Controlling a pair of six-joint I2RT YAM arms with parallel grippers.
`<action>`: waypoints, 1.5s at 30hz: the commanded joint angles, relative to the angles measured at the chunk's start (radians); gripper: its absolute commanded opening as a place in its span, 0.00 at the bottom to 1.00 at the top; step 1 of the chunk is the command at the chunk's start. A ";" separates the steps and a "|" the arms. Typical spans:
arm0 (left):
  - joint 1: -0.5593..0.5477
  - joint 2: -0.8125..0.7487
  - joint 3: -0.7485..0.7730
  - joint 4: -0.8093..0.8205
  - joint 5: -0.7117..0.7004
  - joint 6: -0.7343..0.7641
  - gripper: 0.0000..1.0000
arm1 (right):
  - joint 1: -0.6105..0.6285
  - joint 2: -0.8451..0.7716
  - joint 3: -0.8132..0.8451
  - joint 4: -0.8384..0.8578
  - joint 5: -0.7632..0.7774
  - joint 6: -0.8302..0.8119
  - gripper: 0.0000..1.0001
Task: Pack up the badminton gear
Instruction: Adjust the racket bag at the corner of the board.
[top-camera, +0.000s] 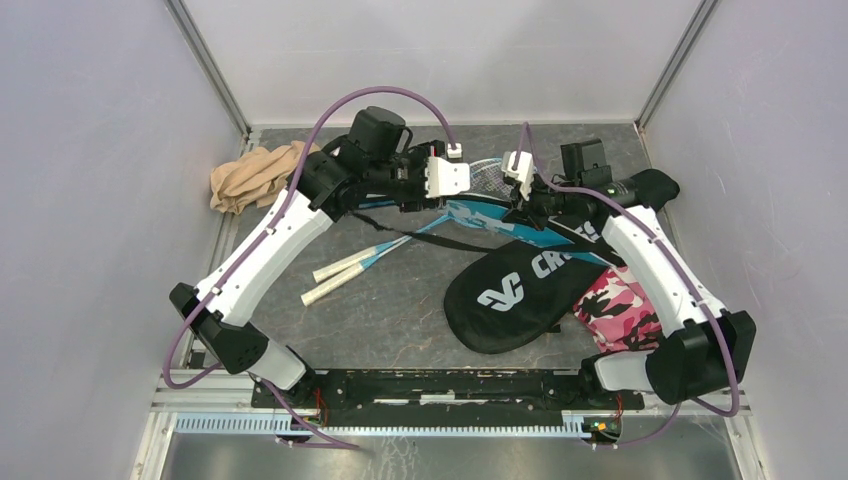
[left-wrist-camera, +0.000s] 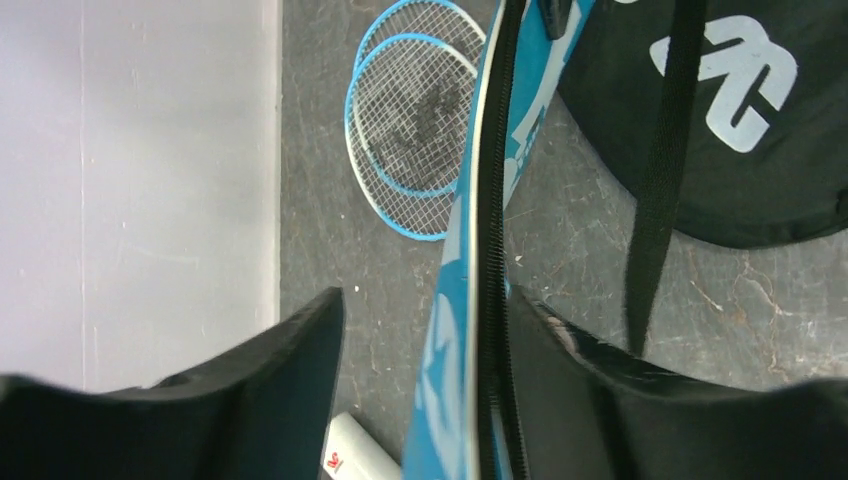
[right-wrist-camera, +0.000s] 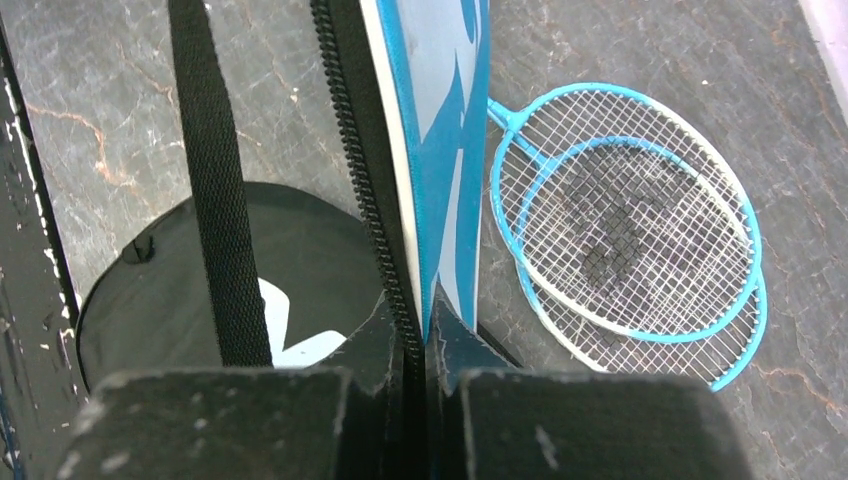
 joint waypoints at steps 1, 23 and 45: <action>0.001 -0.011 0.002 -0.032 0.086 0.046 0.76 | 0.002 0.018 0.057 -0.037 -0.050 -0.099 0.00; -0.233 -0.082 -0.074 -0.268 0.132 0.076 1.00 | -0.010 0.218 0.191 -0.045 -0.063 0.153 0.00; -0.355 -0.011 -0.664 0.366 -0.385 0.123 0.96 | -0.026 0.281 0.167 -0.176 -0.130 0.025 0.00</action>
